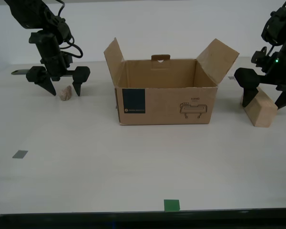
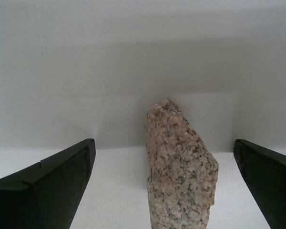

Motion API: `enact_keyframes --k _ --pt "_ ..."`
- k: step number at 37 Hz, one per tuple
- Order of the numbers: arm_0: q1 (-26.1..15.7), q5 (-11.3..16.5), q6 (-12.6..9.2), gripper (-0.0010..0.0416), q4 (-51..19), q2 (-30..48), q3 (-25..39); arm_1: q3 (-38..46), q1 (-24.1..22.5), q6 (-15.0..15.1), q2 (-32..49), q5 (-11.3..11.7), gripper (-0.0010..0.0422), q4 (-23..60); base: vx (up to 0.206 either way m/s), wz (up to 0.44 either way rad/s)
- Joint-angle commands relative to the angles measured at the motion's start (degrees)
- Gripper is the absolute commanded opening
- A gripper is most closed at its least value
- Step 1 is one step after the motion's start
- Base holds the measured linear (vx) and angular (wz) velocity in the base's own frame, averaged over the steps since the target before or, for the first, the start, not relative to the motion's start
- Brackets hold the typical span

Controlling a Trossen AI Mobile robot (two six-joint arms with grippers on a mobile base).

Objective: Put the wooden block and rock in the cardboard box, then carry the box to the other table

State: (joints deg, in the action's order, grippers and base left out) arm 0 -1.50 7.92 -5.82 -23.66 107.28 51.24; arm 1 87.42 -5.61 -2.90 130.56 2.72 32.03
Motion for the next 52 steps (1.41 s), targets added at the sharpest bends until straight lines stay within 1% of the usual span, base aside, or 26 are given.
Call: enact_keyframes --k 1,7,12,21,39,43,52 --pt "-0.11 0.09 -0.15 0.0389 1.79 0.22 -0.81 -0.02 -0.04 -0.07 0.02 -0.17 0.0398 0.02 0.0 0.0" --pt "-0.13 0.09 -0.17 0.039 2.58 0.22 -0.94 -0.07 -0.02 -0.24 0.02 -0.15 0.0398 0.0 0.0 0.0" --pt "-0.13 0.09 -0.15 0.039 2.67 0.22 -0.96 -0.2 -0.02 -1.66 0.02 -0.15 0.0398 0.0 0.0 0.0" --pt "-0.17 0.07 -0.15 0.039 2.82 0.22 -1.01 -0.26 -0.02 -1.7 0.02 -0.15 0.0398 0.26 0.0 0.0" --pt "-0.22 0.07 -0.2 0.0386 2.89 0.22 -1.01 -0.33 -0.02 -3.37 0.02 -0.15 0.0398 1.09 0.0 0.0" --pt "-0.24 0.07 -0.22 0.0374 2.89 0.22 -1.01 -0.33 -0.02 -3.37 0.02 -0.15 0.0398 1.09 0.0 0.0" --pt "-0.35 0.07 -0.2 0.0333 3.04 0.22 -1.01 -0.33 -0.02 -3.37 0.02 -0.15 0.0398 1.09 0.0 0.0"
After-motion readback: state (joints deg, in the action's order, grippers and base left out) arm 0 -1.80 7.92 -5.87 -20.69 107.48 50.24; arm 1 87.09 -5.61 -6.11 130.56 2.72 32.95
